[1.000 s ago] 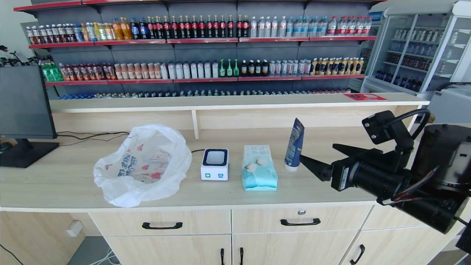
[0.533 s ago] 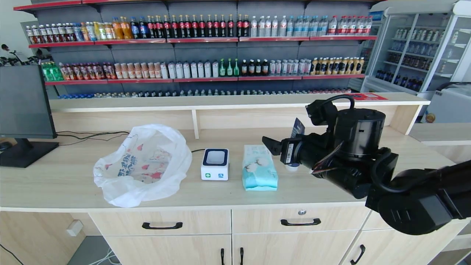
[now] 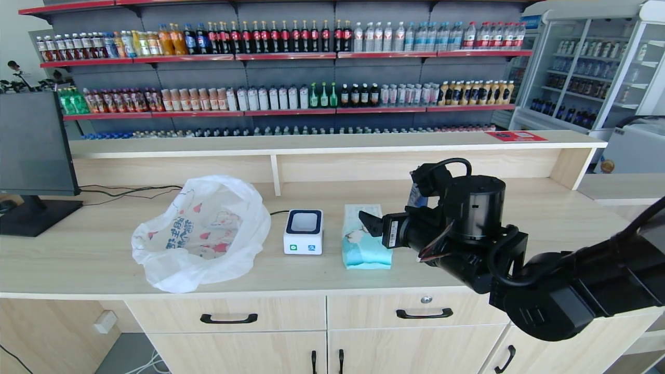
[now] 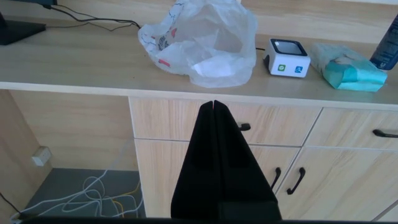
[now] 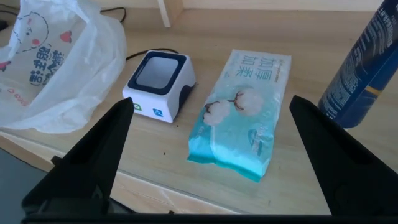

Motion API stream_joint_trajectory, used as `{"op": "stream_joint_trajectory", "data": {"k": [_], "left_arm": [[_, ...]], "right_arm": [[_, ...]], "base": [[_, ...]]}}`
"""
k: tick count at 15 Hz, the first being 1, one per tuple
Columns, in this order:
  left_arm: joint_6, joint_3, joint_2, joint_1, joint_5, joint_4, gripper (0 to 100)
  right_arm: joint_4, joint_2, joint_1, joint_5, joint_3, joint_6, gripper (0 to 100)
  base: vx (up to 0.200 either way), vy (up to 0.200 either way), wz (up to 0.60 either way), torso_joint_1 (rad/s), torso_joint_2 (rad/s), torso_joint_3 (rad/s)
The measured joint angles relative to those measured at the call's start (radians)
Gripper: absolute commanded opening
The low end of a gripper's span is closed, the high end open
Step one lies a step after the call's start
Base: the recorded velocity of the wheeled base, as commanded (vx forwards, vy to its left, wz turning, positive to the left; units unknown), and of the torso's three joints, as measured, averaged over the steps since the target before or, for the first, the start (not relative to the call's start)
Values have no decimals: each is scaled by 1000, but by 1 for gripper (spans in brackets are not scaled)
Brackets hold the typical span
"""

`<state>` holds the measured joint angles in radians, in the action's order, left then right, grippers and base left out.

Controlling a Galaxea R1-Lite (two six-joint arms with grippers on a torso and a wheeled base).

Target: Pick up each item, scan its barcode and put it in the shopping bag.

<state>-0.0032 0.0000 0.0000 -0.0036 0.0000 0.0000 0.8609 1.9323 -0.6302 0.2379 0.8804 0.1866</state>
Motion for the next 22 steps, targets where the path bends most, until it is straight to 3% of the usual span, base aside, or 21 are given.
{"op": "stream_joint_trajectory", "data": {"k": [10, 22], "left_arm": [[0, 0, 0, 0, 0, 0, 0], [-1, 0, 0, 1, 0, 0, 0]], "right_arm": [[35, 12, 37, -13, -20, 1, 100], [-10, 127, 21, 23, 203, -43, 100]], "base": [[0, 0, 0, 0, 0, 0], [0, 0, 0, 1, 1, -66]]}}
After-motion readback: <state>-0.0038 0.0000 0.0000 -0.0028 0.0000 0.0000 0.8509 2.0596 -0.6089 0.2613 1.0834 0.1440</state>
